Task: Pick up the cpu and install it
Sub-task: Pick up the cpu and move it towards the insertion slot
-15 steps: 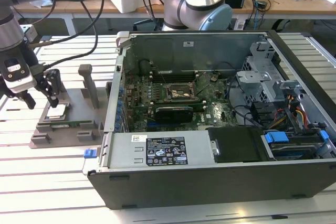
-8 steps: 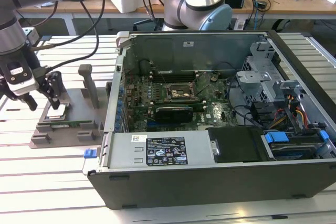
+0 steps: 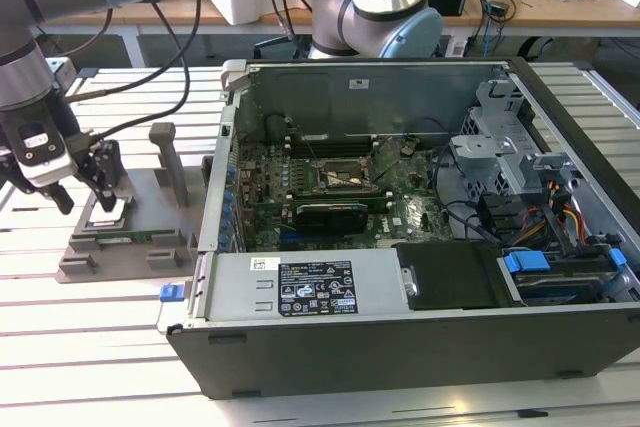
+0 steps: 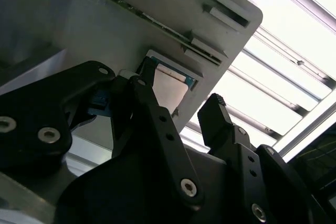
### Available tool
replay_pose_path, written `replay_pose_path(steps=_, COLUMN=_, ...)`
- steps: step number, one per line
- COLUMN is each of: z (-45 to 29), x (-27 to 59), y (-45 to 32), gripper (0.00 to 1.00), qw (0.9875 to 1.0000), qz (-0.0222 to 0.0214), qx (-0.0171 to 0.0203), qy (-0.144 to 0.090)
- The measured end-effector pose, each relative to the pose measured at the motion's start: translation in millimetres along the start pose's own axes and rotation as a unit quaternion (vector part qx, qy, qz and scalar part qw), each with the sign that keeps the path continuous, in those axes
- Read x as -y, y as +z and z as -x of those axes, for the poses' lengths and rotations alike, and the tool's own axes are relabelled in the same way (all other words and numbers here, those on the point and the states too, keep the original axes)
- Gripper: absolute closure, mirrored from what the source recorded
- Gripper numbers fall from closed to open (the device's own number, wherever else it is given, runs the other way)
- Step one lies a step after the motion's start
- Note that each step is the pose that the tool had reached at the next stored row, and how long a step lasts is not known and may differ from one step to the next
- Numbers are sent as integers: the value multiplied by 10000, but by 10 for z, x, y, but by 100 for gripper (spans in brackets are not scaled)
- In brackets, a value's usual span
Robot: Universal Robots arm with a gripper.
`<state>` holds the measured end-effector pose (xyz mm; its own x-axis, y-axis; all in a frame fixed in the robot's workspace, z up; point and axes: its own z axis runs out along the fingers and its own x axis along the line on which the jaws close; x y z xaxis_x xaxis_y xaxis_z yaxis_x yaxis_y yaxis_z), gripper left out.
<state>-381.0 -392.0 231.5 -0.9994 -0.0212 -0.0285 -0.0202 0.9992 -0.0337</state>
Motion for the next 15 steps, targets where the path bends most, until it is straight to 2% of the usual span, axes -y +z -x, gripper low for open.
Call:
replay_pose_path(steps=5, z=0, x=-1, y=34, gripper=40, qw=10000, qz=0, qx=-1, qy=0)
replay_pose_path(steps=10, z=1, x=-5, y=122, gripper=40, qw=10000, qz=-1, qx=-1, qy=0)
replay_pose_path(steps=15, z=13, x=-97, y=160, gripper=40, qw=10000, qz=-13, qx=-1, qy=0)
